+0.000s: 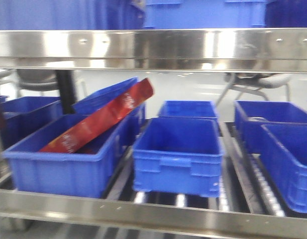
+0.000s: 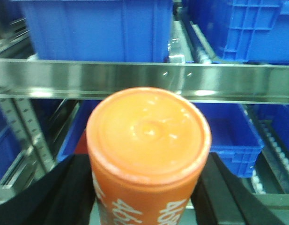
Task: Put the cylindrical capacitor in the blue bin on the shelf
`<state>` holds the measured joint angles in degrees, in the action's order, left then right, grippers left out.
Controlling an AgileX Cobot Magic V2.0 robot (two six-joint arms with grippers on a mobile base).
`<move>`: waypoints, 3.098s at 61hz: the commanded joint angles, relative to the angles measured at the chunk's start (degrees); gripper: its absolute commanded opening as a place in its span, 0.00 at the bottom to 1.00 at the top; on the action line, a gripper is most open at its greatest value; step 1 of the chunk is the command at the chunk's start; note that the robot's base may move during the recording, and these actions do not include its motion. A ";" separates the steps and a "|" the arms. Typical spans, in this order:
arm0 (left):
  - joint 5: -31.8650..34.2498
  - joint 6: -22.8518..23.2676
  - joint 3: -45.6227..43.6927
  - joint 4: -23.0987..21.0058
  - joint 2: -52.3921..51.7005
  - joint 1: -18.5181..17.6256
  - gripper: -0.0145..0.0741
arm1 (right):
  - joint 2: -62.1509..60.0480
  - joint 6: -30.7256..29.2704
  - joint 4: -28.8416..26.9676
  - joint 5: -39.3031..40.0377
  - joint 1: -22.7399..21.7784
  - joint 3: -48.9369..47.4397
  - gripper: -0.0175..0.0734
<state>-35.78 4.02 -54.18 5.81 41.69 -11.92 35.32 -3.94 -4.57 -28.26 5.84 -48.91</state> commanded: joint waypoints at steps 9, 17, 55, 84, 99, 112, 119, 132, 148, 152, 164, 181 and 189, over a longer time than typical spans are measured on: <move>1.30 0.00 -0.08 -0.10 -0.18 -0.42 0.04 | -0.17 -0.02 -0.04 1.64 0.01 -0.11 0.12; 1.30 0.00 -0.08 -0.10 -0.18 -0.42 0.04 | -0.17 -0.02 -0.04 1.64 0.01 -0.11 0.12; 1.30 0.00 -0.08 -0.10 -0.18 -0.42 0.04 | -0.17 -0.02 -0.03 1.75 0.01 -0.11 0.12; 1.30 0.00 -0.08 -0.10 -0.18 -0.42 0.04 | -0.17 -0.02 -0.03 1.75 0.01 -0.11 0.12; 1.30 0.00 -0.08 -0.10 -0.18 -0.42 0.04 | -0.17 -0.02 -0.03 1.75 0.01 -0.11 0.12; 1.30 0.00 -0.08 -0.10 -0.18 -0.42 0.04 | -0.17 -0.02 -0.03 1.75 0.01 -0.11 0.12; 1.30 0.00 -0.08 -0.10 -0.18 -0.42 0.04 | -0.17 -0.02 -0.03 1.75 0.01 -0.11 0.12; 1.30 0.00 -0.08 -0.10 -0.18 -0.42 0.04 | -0.17 -0.02 -0.03 1.75 0.01 -0.11 0.12; 1.30 0.00 -0.08 -0.10 -0.18 -0.42 0.04 | -0.17 -0.02 -0.03 1.75 0.01 -0.11 0.12; 1.30 0.00 -0.08 -0.10 -0.18 -0.42 0.04 | -0.17 -0.02 -0.03 1.75 0.01 -0.11 0.12; 1.30 0.00 -0.08 -0.10 -0.18 -0.42 0.04 | -0.17 -0.02 -0.03 1.75 0.01 -0.11 0.12; 1.30 0.00 -0.08 -0.10 -0.18 -0.42 0.04 | -0.17 -0.02 -0.03 1.75 0.01 -0.11 0.12; 1.29 0.00 -0.08 -0.77 -0.18 -0.42 0.04 | -0.17 -0.02 -0.03 1.75 0.01 -0.11 0.12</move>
<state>-35.78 4.02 -54.18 5.81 41.69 -11.92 35.32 -3.94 -4.57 -28.26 5.84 -48.91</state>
